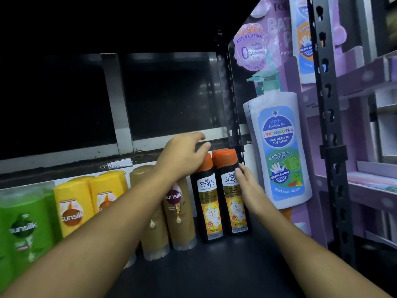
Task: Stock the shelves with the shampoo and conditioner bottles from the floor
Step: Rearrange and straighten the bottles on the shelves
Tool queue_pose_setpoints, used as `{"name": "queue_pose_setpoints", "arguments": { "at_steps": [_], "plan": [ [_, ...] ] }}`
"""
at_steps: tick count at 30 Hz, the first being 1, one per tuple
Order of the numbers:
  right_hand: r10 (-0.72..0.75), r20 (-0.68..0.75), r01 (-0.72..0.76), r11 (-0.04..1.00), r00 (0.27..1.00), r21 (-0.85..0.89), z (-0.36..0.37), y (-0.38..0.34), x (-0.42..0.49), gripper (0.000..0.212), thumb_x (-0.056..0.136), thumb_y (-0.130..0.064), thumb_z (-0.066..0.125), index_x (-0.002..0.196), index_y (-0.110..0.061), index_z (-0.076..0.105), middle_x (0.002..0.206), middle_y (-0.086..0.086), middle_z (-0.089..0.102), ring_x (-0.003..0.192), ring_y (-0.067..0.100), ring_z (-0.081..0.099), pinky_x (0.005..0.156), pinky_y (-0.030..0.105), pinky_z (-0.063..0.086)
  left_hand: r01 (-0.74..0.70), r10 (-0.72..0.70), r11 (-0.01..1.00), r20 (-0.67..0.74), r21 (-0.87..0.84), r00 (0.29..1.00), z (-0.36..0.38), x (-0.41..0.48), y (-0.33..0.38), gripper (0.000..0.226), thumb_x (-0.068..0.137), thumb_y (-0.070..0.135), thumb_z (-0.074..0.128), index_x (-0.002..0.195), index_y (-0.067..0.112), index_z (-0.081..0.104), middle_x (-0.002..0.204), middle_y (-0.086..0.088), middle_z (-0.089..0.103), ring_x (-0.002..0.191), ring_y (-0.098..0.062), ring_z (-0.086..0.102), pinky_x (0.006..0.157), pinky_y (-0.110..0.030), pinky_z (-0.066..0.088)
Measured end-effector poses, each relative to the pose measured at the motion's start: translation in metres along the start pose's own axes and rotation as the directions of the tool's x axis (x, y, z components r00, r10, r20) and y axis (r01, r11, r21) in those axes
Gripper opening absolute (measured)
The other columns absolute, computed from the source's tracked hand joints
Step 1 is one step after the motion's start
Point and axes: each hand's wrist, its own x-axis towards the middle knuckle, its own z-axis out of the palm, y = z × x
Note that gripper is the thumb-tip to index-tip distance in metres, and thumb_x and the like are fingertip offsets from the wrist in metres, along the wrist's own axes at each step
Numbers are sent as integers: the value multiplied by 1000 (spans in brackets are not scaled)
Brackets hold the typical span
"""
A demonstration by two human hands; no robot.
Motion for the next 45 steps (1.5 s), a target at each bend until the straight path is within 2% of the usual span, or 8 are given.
{"name": "queue_pose_setpoints", "arguments": {
  "at_steps": [6,12,19,26,31,35,40,45],
  "plan": [
    [19,95,-10,995,995,-95,-4,10,-21,59,97,-63,48,151,-51,26,145,-20,53,131,4,52,116,42,38,-42,29,986,87,158,996,9,4,10,41,99,48,50,130,25,62,122,1,68,110,-23,63,89,-44,56],
    [-36,133,54,989,990,-137,-7,15,-39,60,102,-38,55,148,-55,20,130,-43,45,129,-7,48,116,32,37,-15,-3,993,146,120,989,9,11,-3,43,99,53,49,129,25,62,119,2,67,107,-21,61,86,-42,56],
    [-68,103,87,978,992,-189,-7,21,-43,58,100,-33,61,133,-68,29,125,-32,60,117,-7,59,109,36,47,-68,39,983,168,170,985,5,9,4,47,100,61,43,122,26,64,112,5,68,101,-18,62,80,-40,56],
    [-93,81,109,968,992,-228,-9,23,-43,59,96,-33,67,135,-61,33,116,-34,63,109,-5,63,104,35,51,22,-41,991,-145,-131,989,5,-66,26,32,101,39,53,127,22,63,119,9,64,103,-8,55,84,-27,44],
    [-88,89,107,964,992,-242,-11,23,-44,71,90,-24,74,133,-59,30,116,-28,62,107,-11,61,96,19,50,99,-109,989,-91,-108,990,33,-123,21,34,101,33,56,132,19,60,123,5,62,112,-13,57,87,-26,45],
    [-58,110,83,967,992,-241,-12,25,-44,82,88,-16,78,145,-48,27,114,-24,62,103,-15,61,84,4,47,261,-263,953,3,-155,965,47,-135,20,38,98,40,59,133,27,48,103,8,67,88,-13,67,74,-35,58],
    [-47,97,74,952,994,-297,-12,24,-44,88,87,-19,79,154,-37,25,115,-19,63,107,0,64,94,18,48,363,-347,926,144,-106,927,63,-136,24,71,95,36,63,151,25,19,106,-6,71,90,-34,69,81,-49,58],
    [-53,99,83,939,994,-335,-12,25,-43,90,87,-17,79,154,-39,23,107,-30,58,105,6,64,97,27,50,410,-394,912,218,-31,893,73,-136,29,95,101,34,60,161,16,-12,101,-11,69,98,-36,64,72,-39,46]
  ]
}}
